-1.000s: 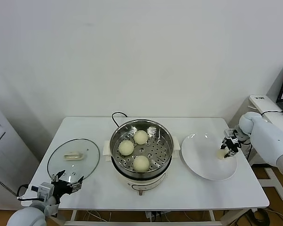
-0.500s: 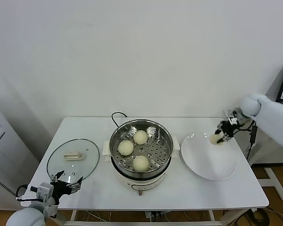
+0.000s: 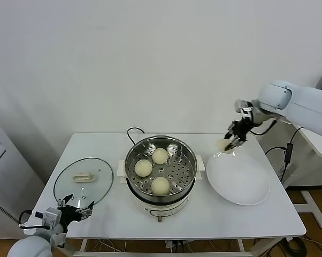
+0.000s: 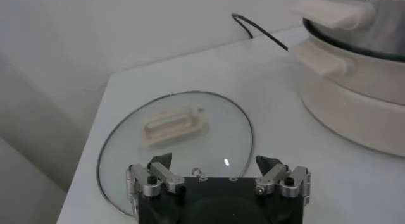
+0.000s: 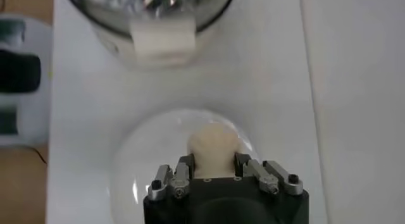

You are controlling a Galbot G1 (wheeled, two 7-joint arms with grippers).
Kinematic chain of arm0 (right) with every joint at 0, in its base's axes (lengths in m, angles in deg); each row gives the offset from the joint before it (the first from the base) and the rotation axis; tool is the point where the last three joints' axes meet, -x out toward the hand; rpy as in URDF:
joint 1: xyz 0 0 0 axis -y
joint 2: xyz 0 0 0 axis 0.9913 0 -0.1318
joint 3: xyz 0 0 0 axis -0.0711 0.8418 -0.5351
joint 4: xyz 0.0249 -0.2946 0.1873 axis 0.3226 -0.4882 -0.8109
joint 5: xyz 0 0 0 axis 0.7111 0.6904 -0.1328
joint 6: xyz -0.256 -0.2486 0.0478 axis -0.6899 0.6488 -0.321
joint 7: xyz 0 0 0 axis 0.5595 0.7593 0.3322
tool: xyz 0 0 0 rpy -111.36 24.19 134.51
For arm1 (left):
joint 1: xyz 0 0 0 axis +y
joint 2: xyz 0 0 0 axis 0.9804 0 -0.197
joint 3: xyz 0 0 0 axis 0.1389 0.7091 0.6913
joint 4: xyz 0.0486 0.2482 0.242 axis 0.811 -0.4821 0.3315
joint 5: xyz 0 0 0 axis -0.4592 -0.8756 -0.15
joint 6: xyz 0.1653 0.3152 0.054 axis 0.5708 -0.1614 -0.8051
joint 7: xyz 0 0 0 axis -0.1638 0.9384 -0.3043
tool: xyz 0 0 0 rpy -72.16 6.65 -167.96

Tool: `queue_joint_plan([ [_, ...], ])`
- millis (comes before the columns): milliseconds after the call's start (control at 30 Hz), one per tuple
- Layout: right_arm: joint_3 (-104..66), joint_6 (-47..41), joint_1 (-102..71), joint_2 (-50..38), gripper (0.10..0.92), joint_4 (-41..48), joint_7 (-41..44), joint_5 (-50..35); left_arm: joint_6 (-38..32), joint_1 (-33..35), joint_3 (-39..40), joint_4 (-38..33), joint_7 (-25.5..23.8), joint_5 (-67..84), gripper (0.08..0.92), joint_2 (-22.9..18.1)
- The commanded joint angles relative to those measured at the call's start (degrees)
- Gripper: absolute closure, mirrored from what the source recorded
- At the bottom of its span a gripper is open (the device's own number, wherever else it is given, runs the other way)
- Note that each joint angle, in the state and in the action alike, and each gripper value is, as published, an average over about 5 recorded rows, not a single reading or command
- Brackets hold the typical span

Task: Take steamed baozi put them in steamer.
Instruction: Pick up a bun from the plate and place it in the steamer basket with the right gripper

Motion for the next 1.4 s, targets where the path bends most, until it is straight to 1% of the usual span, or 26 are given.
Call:
queue_joint_plan([
  [33, 7.5, -9.7, 8.6, 6.2, 0.618, -9.7, -7.2, -15.1, 0.0, -0.3, 0.2, 0.0, -0.1, -0.4, 0.177, -0.1],
  [300, 5.3, -12.9, 6.0, 9.1, 0.618, -12.4, -12.4, -15.9, -0.1, -0.1, 0.2, 0.0, -0.1, -0.6, 0.177, -0.2],
  [567, 2.6, -14.3, 2.3, 13.5, 0.618, -10.5, -14.9, -16.0, 0.1, -0.1, 0.2, -0.4, 0.0, -0.9, 0.177, -0.6],
  [867, 0.5, -15.0, -1.7, 16.5, 0.618, -9.3, -16.8, -15.6, 0.0, 0.0, 0.1, -0.1, 0.0, -1.0, 0.177, -0.7],
  [1033, 0.2, -14.9, -3.7, 17.5, 0.618, -9.0, -17.1, -14.0, -0.1, 0.0, 0.1, 0.0, 0.0, -1.0, 0.177, -1.0],
  [1400, 0.3, -14.3, -7.3, 17.4, 0.618, -8.6, -16.0, -7.4, -0.4, 0.6, -0.3, 0.1, -0.1, -1.0, 0.177, -1.2],
])
